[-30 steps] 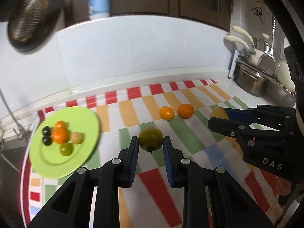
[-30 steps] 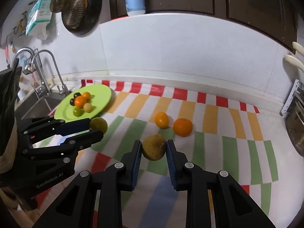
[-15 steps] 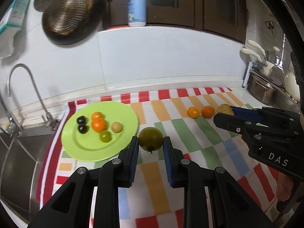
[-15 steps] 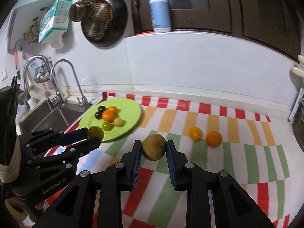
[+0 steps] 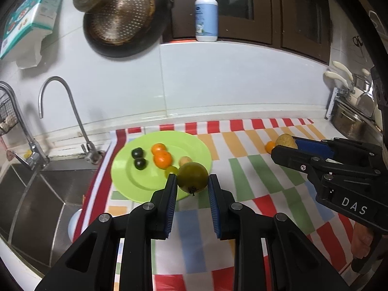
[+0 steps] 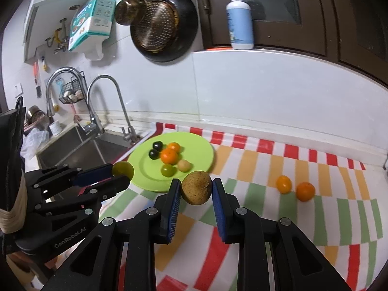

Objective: Organize fruits
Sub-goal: 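Carry both held fruits over the lime-green plate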

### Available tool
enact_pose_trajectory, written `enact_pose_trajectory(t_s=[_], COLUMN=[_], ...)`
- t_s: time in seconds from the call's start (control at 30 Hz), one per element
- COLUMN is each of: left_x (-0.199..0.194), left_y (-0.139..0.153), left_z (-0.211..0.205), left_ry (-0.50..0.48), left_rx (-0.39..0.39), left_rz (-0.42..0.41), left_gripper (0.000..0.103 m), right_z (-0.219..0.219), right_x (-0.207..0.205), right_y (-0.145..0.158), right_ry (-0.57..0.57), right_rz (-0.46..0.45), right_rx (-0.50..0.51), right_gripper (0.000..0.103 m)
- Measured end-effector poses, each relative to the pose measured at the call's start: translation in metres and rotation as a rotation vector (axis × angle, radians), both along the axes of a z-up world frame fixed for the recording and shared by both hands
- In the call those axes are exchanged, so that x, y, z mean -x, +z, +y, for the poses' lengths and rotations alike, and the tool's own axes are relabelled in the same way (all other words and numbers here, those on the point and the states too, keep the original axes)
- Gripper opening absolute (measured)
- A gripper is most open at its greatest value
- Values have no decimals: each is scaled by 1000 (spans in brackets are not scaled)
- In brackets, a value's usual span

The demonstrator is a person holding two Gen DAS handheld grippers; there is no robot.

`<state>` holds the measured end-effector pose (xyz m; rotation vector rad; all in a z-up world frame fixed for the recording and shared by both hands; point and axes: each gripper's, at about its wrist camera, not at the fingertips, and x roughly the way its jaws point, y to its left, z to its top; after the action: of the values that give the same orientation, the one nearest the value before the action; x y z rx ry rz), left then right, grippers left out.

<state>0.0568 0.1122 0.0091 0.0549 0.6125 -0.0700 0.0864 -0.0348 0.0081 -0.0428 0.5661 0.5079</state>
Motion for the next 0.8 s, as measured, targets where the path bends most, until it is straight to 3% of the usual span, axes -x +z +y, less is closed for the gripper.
enact_pose_trajectory(t_s=[0.47,0.8], left_x=[-29,-62], left_y=[-7,-32], left_z=[39,52], left_ry=[70,94], left_rx=[-7,-20], left_rz=[1,45], left_gripper=[26,26], right_z=[46,69], right_x=[-37,-81], right_y=[3,-18], right_ry=[49,62], right_rz=[-4,59], right_rx=[12,22], right_gripper=[27,27])
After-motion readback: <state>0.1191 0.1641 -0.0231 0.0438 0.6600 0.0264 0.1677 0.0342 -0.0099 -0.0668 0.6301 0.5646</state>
